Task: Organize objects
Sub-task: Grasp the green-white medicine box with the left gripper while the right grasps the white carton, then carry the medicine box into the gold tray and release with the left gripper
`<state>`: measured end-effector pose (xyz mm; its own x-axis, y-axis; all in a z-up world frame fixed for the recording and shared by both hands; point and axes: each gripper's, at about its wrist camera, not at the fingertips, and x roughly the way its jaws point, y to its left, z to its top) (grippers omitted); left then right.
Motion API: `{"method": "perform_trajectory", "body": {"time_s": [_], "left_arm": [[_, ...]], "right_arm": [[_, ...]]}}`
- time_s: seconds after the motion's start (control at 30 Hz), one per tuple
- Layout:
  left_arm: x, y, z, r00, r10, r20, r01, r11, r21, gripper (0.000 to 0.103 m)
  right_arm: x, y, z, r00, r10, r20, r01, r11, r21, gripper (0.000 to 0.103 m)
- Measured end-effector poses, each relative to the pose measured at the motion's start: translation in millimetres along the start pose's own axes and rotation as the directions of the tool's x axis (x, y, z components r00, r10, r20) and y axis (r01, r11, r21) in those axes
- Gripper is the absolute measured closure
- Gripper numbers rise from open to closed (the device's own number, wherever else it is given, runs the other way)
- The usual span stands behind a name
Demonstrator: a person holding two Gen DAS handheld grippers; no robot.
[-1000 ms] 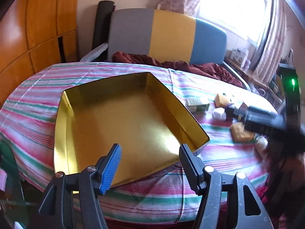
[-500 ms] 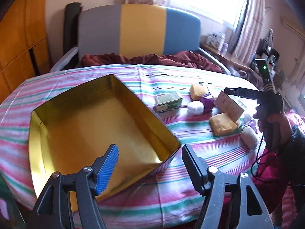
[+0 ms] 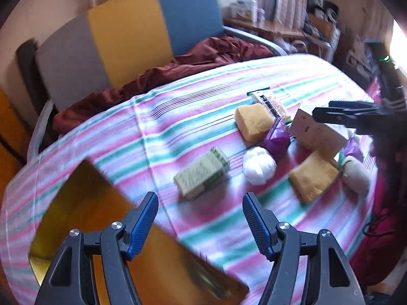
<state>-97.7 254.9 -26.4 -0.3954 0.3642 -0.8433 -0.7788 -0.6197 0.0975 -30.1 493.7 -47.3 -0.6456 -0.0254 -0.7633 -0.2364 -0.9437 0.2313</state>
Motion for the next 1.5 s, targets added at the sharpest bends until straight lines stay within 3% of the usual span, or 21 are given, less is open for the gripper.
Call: {"method": "perform_trajectory", "body": {"time_s": [0.07, 0.17, 0.47, 0.57, 0.63, 0.67, 0.73, 0.8, 1.13, 1.3, 1.4, 1.5], "left_arm": [[16.4, -7.5, 9.0, 0.999, 0.035, -0.035, -0.031, 0.994, 0.105, 0.033], [40.4, -10.7, 16.2, 0.994, 0.035, -0.105, -0.016, 0.983, 0.181, 0.033], [84.2, -4.9, 23.1, 0.984, -0.022, -0.177, 0.057, 0.980, 0.193, 0.033], [89.5, -3.3, 22.2, 0.982, -0.050, -0.182, 0.082, 0.982, 0.173, 0.050], [89.6, -2.2, 19.2, 0.979, -0.089, -0.185, 0.117, 0.982, 0.145, 0.072], [87.7, -1.8, 17.1, 0.977, -0.114, -0.179, 0.138, 0.982, 0.128, 0.073], [83.0, -3.3, 11.5, 0.980, -0.112, -0.162, 0.132, 0.984, 0.119, 0.073], [76.0, -3.0, 4.7, 0.982, -0.129, -0.140, 0.142, 0.986, 0.088, 0.074], [5.3, 8.5, -18.5, 0.983, -0.179, 0.036, 0.183, 0.969, -0.165, 0.074], [-21.1, 32.6, -36.0, 0.992, -0.096, 0.083, 0.117, 0.944, -0.310, 0.074], [-37.4, 60.5, -58.9, 0.996, -0.015, 0.090, 0.051, 0.906, -0.421, 0.074], [-47.7, 99.5, -91.8, 0.995, 0.083, 0.051, -0.041, 0.835, -0.548, 0.074]], "right_arm": [[-0.1, -1.4, 0.7, 1.000, 0.006, 0.000, -0.006, 1.000, 0.004, 0.000], [0.7, -1.8, 1.3, 1.000, 0.023, -0.010, -0.023, 1.000, 0.004, 0.000], [4.2, -5.9, 3.1, 0.999, 0.036, -0.020, -0.036, 0.999, 0.003, 0.000], [8.2, -6.4, 2.9, 0.999, 0.035, -0.031, -0.035, 0.999, 0.000, 0.000], [10.9, -5.8, 2.1, 0.999, 0.030, -0.036, -0.030, 1.000, -0.005, 0.000], [12.9, -5.9, 2.0, 0.999, 0.023, -0.042, -0.023, 1.000, -0.012, 0.000], [19.0, -4.2, 0.1, 0.998, 0.003, -0.064, -0.005, 0.999, -0.034, 0.012], [27.4, -2.8, -2.7, 0.994, -0.046, -0.095, 0.040, 0.997, -0.062, 0.050], [30.9, -3.1, -5.8, 0.993, -0.073, -0.098, 0.064, 0.994, -0.089, 0.052], [29.6, -0.7, -7.1, 0.992, -0.088, -0.094, 0.079, 0.992, -0.098, 0.053], [28.8, 1.2, -7.8, 0.991, -0.102, -0.090, 0.091, 0.989, -0.113, 0.053], [29.0, 5.7, -10.0, 0.990, -0.115, -0.084, 0.104, 0.986, -0.130, 0.053]]}}
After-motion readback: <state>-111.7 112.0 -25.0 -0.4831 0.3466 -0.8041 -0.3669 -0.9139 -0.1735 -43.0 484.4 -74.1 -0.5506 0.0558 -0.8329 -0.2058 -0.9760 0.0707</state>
